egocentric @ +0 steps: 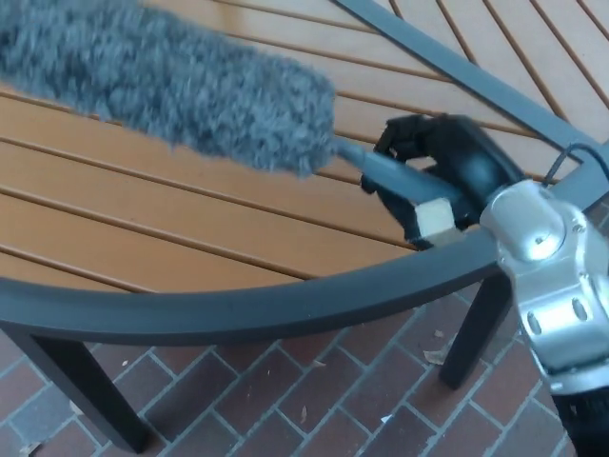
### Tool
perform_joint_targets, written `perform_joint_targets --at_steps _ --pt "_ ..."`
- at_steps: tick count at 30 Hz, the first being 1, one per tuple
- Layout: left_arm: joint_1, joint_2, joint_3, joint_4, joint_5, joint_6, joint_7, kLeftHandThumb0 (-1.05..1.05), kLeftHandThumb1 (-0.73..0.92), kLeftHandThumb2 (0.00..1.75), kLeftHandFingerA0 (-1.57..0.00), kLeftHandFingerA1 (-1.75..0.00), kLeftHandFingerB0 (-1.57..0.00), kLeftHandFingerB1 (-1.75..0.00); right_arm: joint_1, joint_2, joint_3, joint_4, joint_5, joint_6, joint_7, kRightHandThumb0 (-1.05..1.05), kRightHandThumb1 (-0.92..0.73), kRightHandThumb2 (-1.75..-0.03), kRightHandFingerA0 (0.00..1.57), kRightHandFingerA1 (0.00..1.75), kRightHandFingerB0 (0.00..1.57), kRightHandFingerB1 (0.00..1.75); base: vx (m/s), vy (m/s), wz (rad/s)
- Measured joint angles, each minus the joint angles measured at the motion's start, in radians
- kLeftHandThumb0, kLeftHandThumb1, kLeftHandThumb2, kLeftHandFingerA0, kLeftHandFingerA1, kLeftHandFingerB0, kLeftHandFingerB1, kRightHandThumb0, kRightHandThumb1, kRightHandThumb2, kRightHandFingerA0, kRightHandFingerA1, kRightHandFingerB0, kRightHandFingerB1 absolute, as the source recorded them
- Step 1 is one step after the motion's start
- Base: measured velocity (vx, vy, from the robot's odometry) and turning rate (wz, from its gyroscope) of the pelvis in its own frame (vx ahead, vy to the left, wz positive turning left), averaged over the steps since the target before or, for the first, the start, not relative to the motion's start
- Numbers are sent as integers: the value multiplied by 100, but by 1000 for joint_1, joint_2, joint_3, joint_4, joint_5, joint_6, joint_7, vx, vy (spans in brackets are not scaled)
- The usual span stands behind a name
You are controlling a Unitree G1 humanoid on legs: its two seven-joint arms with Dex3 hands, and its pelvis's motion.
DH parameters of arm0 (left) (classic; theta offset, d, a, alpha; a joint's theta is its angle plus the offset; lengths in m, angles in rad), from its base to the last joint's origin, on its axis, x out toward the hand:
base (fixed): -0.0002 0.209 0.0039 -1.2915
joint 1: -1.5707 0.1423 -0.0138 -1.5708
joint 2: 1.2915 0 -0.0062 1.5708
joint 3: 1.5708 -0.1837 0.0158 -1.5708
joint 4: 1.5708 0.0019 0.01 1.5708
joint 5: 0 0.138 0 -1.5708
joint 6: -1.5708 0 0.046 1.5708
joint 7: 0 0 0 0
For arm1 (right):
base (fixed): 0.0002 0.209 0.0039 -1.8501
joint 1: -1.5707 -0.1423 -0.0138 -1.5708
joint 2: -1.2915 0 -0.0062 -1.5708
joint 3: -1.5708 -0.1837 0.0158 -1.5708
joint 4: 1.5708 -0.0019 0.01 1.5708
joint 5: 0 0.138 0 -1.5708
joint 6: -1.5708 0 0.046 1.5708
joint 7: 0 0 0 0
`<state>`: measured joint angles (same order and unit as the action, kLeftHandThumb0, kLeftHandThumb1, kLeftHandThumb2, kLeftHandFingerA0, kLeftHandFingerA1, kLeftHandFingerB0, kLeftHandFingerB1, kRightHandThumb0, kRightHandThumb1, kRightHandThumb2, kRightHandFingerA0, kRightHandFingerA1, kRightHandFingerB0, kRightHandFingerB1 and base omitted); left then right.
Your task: The robot walks towards a desk kept outside and uses its right hand to up pick up the grey duster kept on it and uses it to clean the table by swiping it twice
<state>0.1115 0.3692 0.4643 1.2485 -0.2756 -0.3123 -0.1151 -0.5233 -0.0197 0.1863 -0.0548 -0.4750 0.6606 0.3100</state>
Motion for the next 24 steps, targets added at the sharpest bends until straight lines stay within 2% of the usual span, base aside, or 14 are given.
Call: perform_joint_targets --at_steps 3,7,10,11,12,13,15,16,17,18,19,24 --pt "2 -4 0 0 -1 0 0 3 68 80 -81 -56 -77 -55 -61 40 -101 13 45 52 6 -28 -44 -127 98 175 73 175 0 0 0" --pt "4 -8 0 2 -1 0 2 5 65 86 -81 -56 -78 -55 -163 73 -259 68 116 130 -1 -27 -48 -128 99 175 72 174 0 0 0" --pt "3 -8 1 4 -1 0 4 3 67 82 -82 -56 -78 -55 -217 53 -307 137 137 161 -22 -26 -49 -125 96 175 75 172 0 0 0" --pt "3 -8 1 4 -1 0 4 3 68 72 -81 -57 -78 -57 -222 48 -311 147 138 164 -25 -25 -61 -105 98 175 67 174 0 0 0" --pt "4 -8 1 4 -1 0 4 3 68 72 -81 -57 -78 -57 -227 43 -315 158 140 168 -30 -25 -61 -105 98 175 67 174 0 0 0" --pt "3 -8 2 5 -1 0 5 6 66 78 -81 -58 -78 -58 -240 17 -315 202 142 172 -42 -24 -71 -97 87 175 65 157 0 0 0" --pt "3 -8 4 5 -1 0 4 6 66 78 -81 -58 -78 -58 -256 -38 -293 281 134 169 -60 -24 -71 -97 87 175 65 157 0 0 0" --pt "3 -8 4 5 -1 0 4 4 67 78 -82 -58 -79 -58 -257 -82 -260 321 123 155 -67 -22 -69 -92 85 175 65 150 0 0 0" --pt "2 -8 4 5 -1 0 4 4 67 78 -82 -58 -79 -58 -256 -109 -237 344 115 147 -72 -22 -69 -92 85 175 65 150 0 0 0" --pt "4 -8 4 6 -1 0 5 5 65 81 -84 -58 -79 -56 -256 -124 -223 356 109 141 -74 -34 -84 -74 83 164 70 126 0 0 0" --pt "4 -8 4 6 -1 0 5 4 65 84 -81 -56 -79 -55 -254 -151 -196 378 96 130 -79 -31 -76 -74 89 156 83 105 0 0 0" --pt "-2 -8 4 6 -1 0 4 3 67 80 -82 -57 -77 -55 -245 -251 -59 438 40 83 -97 -33 -76 -72 91 159 82 100 0 0 0"
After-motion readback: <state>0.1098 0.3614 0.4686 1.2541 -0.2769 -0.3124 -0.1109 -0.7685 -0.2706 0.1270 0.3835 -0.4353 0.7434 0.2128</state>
